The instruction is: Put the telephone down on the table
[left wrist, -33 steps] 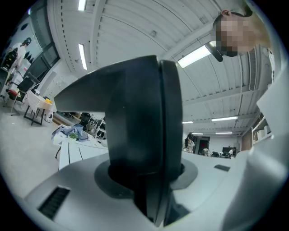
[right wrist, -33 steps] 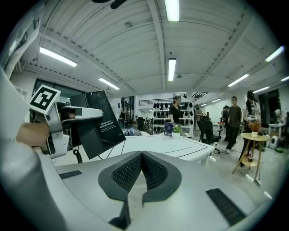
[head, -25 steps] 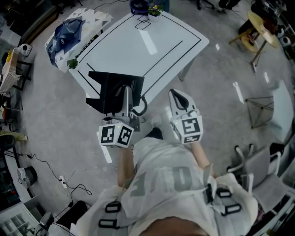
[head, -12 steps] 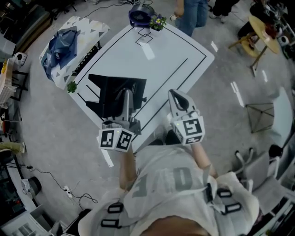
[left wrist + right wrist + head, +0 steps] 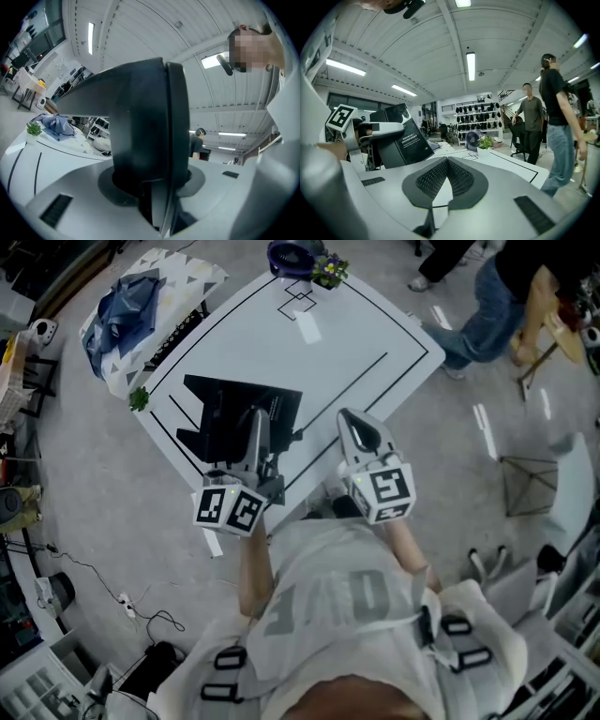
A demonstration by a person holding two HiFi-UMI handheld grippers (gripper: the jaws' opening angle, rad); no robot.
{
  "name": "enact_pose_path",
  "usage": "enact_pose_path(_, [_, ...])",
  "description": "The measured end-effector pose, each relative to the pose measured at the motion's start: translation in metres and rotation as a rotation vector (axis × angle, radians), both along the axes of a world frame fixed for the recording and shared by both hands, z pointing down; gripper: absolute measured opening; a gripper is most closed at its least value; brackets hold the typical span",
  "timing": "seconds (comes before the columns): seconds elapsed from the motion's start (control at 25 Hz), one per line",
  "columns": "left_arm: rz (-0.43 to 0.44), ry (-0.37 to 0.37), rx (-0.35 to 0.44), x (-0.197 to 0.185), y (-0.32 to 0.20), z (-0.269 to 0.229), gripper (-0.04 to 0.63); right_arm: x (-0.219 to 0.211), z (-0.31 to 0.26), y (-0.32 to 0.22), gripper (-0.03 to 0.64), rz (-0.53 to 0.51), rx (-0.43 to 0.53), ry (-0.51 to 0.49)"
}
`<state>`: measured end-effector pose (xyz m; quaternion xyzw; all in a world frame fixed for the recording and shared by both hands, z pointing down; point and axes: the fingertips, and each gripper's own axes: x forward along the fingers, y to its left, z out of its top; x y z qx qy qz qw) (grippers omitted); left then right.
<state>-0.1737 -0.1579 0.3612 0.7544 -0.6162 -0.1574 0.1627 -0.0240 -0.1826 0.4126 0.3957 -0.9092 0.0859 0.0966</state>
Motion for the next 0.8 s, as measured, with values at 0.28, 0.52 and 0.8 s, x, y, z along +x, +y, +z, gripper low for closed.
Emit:
enact_pose_path(0.28, [0.067, -0.008, -0.037, 0.015, -0.011, 0.011, 0.155, 0.01, 0.011, -0.01, 0.008, 0.023, -0.007, -0.03])
enact_pose_path(0.52, [0.136, 0.088, -0.145, 0.019, -0.032, 0.047, 0.155, 0.018, 0.009, -0.011, 0.008, 0.033, -0.013, -0.046])
enact_pose_path(0.8, [0.229, 0.219, -0.285, 0.025, -0.063, 0.096, 0.155, 0.025, 0.014, -0.015, 0.008, 0.049, -0.031, -0.049])
